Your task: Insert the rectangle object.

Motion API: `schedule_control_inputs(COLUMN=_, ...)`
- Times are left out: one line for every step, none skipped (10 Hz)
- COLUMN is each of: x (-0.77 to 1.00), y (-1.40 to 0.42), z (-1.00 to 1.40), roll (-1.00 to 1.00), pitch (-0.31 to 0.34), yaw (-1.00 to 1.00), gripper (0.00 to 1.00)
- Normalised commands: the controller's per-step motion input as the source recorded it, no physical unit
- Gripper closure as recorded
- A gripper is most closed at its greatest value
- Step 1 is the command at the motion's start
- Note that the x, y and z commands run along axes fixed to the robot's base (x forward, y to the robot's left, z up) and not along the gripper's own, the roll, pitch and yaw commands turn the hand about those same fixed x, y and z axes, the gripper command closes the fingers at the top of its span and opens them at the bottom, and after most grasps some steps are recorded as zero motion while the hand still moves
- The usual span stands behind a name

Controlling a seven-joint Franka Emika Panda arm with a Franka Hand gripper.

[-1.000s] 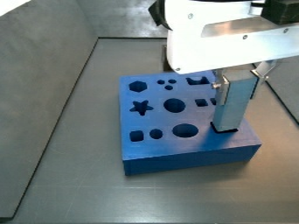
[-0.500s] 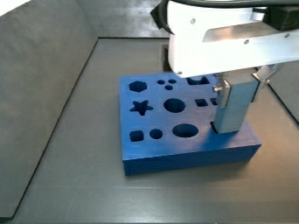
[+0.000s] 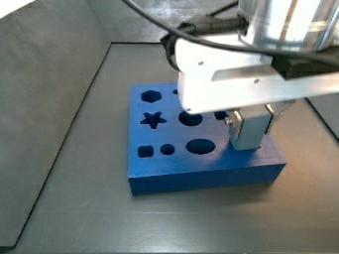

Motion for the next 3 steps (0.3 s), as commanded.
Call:
schedule_control_inputs(x=0.2, y=-0.06, z=-0.44, roll=-0.07, pitch=0.0, yaw=-0.11, gripper=1.0)
schedule_control_inputs(x=0.02, y=0.03, z=-0.07, roll=-0.12, pitch=0.0, yaw=0.0, gripper=1.0)
schedule_control_inputs(x=0.0, y=0.0, z=0.0, roll=0.0, pitch=0.0, yaw=0.0, gripper=1.0)
